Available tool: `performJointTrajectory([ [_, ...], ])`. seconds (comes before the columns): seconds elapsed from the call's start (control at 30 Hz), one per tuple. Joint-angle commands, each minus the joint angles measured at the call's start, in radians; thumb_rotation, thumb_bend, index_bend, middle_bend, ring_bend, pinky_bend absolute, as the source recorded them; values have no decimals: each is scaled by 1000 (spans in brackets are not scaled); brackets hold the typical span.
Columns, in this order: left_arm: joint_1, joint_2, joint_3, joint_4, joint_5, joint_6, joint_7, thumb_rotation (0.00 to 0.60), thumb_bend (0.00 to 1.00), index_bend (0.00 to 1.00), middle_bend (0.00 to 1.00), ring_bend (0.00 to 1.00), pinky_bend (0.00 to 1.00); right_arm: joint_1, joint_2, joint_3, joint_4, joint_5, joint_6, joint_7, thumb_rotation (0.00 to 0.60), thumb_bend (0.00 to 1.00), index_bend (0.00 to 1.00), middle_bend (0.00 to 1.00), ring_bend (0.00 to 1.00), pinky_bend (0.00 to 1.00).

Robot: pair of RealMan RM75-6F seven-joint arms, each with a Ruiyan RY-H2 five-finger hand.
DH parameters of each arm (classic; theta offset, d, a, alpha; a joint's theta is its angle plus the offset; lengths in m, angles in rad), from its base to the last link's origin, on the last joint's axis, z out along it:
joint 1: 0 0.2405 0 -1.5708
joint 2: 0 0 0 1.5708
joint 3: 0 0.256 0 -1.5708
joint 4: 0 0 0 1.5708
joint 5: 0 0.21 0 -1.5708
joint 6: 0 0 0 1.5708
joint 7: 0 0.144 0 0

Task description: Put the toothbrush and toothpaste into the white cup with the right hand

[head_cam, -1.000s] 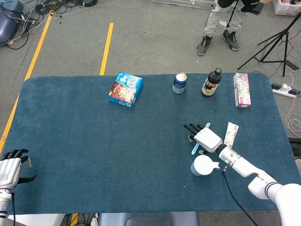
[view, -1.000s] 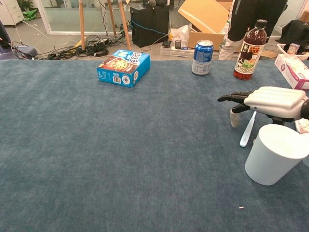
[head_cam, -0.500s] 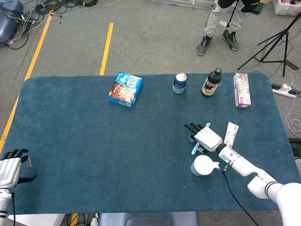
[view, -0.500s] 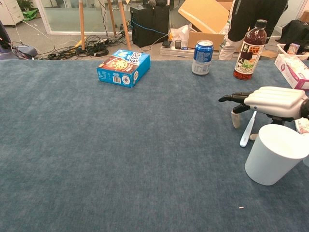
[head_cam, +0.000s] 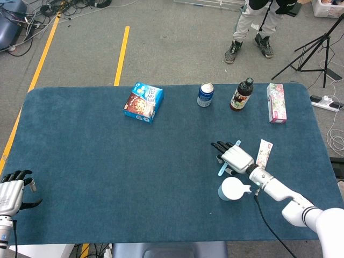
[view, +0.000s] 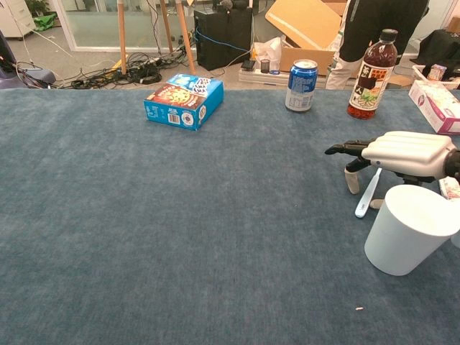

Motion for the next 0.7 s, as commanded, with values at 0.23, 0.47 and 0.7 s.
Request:
performJointTrajectory([
  [0.23, 0, 2, 0, 0, -1, -2, -3, 600, 0, 586, 251, 188, 196, 3, 0, 1, -3, 3, -8, -9, 600, 229, 518, 34, 0, 217],
  [0.47, 0, 4, 0, -1, 0, -2, -8, 600, 0, 586, 251, 189, 196, 5, 0, 2, -8, 6, -19, -20, 600, 229, 535, 36, 0, 217],
  [0.7, 0, 4, 0, 0, -1, -3, -7, 600, 0, 586, 251, 189, 196, 5, -1, 2, -9, 8, -19, -25, 600, 247, 586, 49, 0, 217],
])
